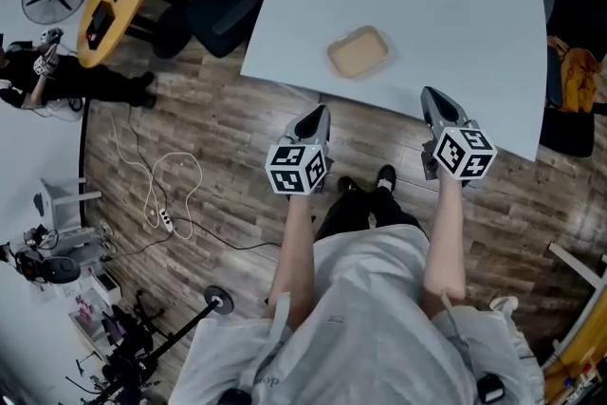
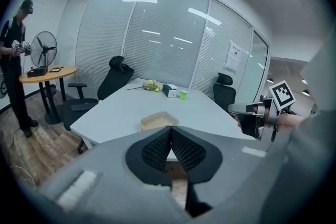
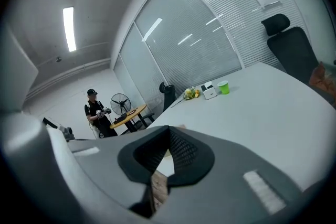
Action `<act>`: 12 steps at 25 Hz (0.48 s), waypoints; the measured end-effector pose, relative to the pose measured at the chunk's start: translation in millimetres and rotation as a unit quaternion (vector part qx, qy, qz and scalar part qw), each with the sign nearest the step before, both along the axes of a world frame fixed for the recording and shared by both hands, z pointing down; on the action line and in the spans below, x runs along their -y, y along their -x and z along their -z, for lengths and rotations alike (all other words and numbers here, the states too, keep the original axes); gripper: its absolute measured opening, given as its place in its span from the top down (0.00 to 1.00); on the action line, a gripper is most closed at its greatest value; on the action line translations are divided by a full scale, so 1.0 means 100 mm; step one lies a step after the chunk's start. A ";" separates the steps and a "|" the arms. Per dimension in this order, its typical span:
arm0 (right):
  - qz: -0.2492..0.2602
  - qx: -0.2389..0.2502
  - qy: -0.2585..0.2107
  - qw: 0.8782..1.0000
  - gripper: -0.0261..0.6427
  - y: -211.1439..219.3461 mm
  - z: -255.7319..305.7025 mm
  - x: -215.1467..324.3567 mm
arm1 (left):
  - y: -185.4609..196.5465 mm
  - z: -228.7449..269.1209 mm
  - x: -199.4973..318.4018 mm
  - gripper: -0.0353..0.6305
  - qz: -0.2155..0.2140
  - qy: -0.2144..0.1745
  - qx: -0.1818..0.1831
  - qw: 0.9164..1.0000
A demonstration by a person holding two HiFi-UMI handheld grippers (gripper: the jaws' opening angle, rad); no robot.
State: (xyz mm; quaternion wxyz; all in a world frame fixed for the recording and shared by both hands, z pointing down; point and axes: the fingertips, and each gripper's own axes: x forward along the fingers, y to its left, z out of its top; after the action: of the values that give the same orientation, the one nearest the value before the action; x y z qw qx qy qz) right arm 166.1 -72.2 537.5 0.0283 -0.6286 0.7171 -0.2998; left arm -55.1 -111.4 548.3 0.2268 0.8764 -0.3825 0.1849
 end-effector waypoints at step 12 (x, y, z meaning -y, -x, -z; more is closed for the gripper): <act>0.079 -0.032 0.026 0.996 0.96 0.27 -0.17 0.63 | -0.04 -0.39 0.31 0.94 0.026 0.022 -0.006 0.999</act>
State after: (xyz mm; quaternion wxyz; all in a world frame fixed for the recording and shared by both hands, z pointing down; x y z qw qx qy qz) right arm 139.2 -135.3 554.2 -0.0352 -0.5798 0.7570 -0.2994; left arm -51.4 -141.9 587.7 0.2527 0.8624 -0.3993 0.1817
